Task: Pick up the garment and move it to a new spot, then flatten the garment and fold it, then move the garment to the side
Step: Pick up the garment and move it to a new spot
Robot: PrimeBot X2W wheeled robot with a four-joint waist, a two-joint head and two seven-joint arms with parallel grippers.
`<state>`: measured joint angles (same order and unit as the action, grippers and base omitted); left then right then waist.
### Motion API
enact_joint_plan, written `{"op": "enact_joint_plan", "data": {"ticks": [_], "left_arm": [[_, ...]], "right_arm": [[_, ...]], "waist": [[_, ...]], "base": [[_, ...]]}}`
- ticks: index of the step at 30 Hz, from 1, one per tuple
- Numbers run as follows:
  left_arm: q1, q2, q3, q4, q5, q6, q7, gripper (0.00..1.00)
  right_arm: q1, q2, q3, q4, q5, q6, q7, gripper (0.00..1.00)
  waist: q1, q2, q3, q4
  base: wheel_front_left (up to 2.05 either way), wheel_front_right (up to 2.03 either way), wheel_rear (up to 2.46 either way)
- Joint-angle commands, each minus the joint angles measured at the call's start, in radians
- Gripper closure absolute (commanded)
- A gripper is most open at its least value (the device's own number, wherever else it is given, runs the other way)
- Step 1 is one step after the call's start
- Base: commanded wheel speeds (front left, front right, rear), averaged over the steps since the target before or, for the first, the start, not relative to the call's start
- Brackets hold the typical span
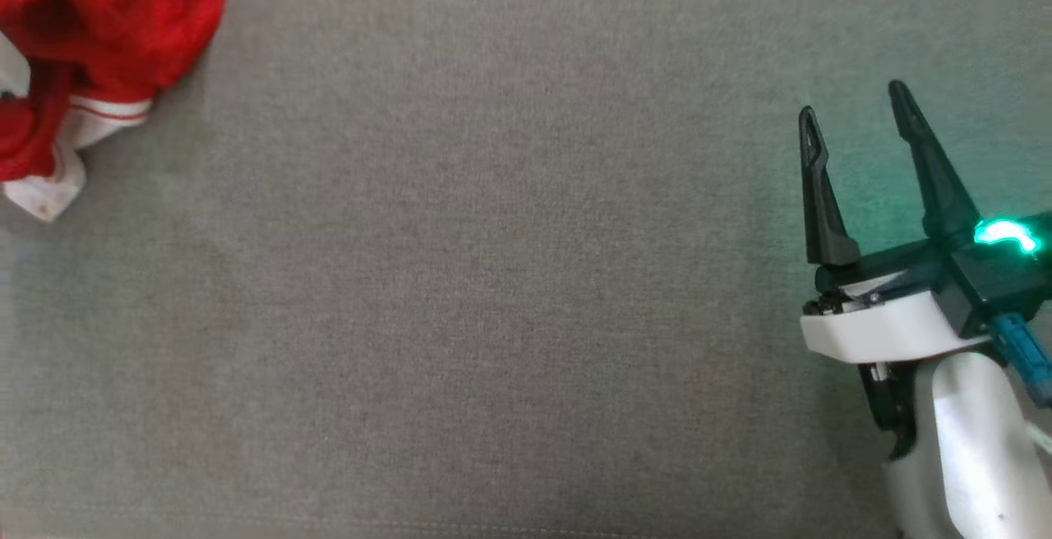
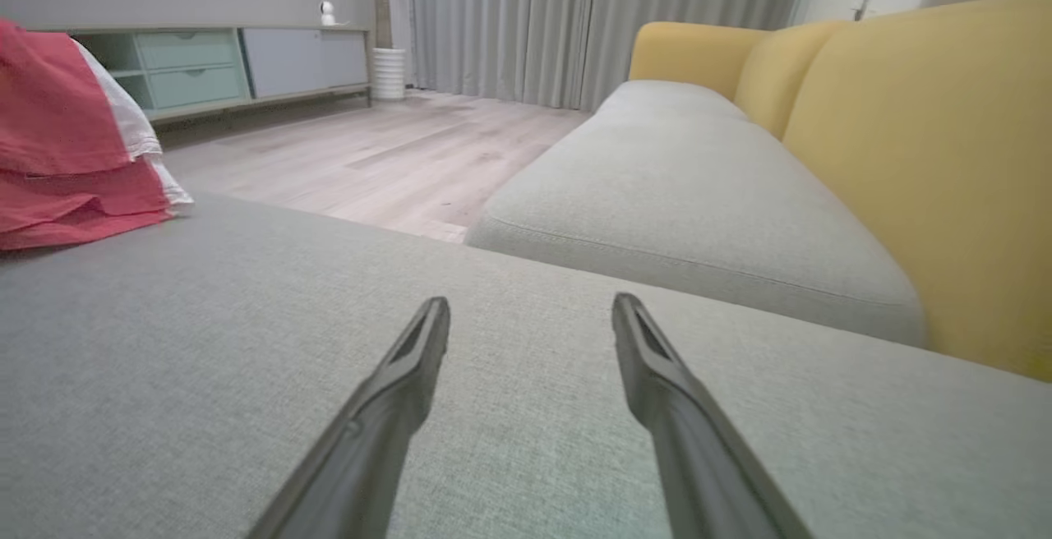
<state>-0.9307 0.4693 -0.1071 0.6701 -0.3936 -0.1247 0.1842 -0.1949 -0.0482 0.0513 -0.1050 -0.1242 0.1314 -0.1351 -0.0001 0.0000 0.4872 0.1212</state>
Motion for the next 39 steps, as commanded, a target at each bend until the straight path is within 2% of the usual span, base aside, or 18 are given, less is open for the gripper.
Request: {"op": "enact_joint_plan", "data": {"ticks": [1,7,14,15,19,20,27,31,35,39], "left_arm": [[-0.055,0.077,0.013,-0.054,0.01,-0.003,-0.009,1.0],[-0.083,0.068,-0.039,-0.169,0.026,-0.002,0.022,1.0],[-0.092,-0.044,-0.087,-0.285,0.006,0.032,0.058,1.0],[-0.078,-0.091,-0.105,-0.297,0.004,0.049,0.04,1.0],[-0.025,-0.201,-0.16,-0.295,0.023,0.086,-0.048,1.0],[-0.025,-0.201,-0.16,-0.295,0.023,0.086,-0.048,1.0],[0.188,-0.366,-0.258,-0.179,0.039,0.107,-0.33,1.0],[0.322,-0.406,-0.309,-0.096,0.03,0.119,-0.428,1.0],[0.407,-0.417,-0.373,-0.073,0.032,0.122,-0.444,1.0],[0.468,-0.418,-0.413,-0.107,0.014,0.133,-0.445,1.0]], "right_arm": [[0.005,-0.002,0.018,-0.014,0.018,-0.001,-0.017,0.0],[0.025,-0.002,0.023,0.053,0.068,-0.001,-0.049,0.0],[0.037,-0.002,0.044,0.118,0.115,-0.001,-0.076,0.0],[0.036,-0.002,0.047,0.132,0.125,-0.001,-0.084,0.0],[0.039,-0.002,0.035,0.153,0.139,-0.001,-0.096,0.0],[0.039,-0.002,0.035,0.153,0.139,-0.001,-0.096,0.0],[0.037,-0.002,0.032,0.182,0.152,-0.001,-0.112,0.0],[0.031,-0.002,0.035,0.191,0.157,-0.001,-0.118,0.0],[0.037,-0.002,0.021,0.198,0.15,-0.001,-0.121,0.0],[0.046,-0.002,0.013,0.209,0.144,-0.001,-0.123,0.0]], "waist": [[0.0001,0.0,-0.073,-0.011],[0.0001,0.0,-0.187,-0.052],[0.0001,0.0,-0.267,-0.124],[0.0001,0.0,-0.277,-0.143],[0.0001,0.0,-0.282,-0.167],[0.0001,0.0,-0.282,-0.167],[0.0001,0.0,-0.261,-0.207],[0.0001,0.0,-0.247,-0.227],[0.0001,0.0,-0.243,-0.225],[0.0001,0.0,-0.253,-0.213]], "base": [[0.0,0.0,0.0],[0.0,0.0,0.0],[0.0,0.0,0.0],[0.0,0.0,0.0],[0.0,0.0,0.0],[0.0,0.0,0.0],[0.0,0.0,0.0],[0.0,0.0,0.0],[0.0,0.0,0.0],[0.0,0.0,0.0]]}}
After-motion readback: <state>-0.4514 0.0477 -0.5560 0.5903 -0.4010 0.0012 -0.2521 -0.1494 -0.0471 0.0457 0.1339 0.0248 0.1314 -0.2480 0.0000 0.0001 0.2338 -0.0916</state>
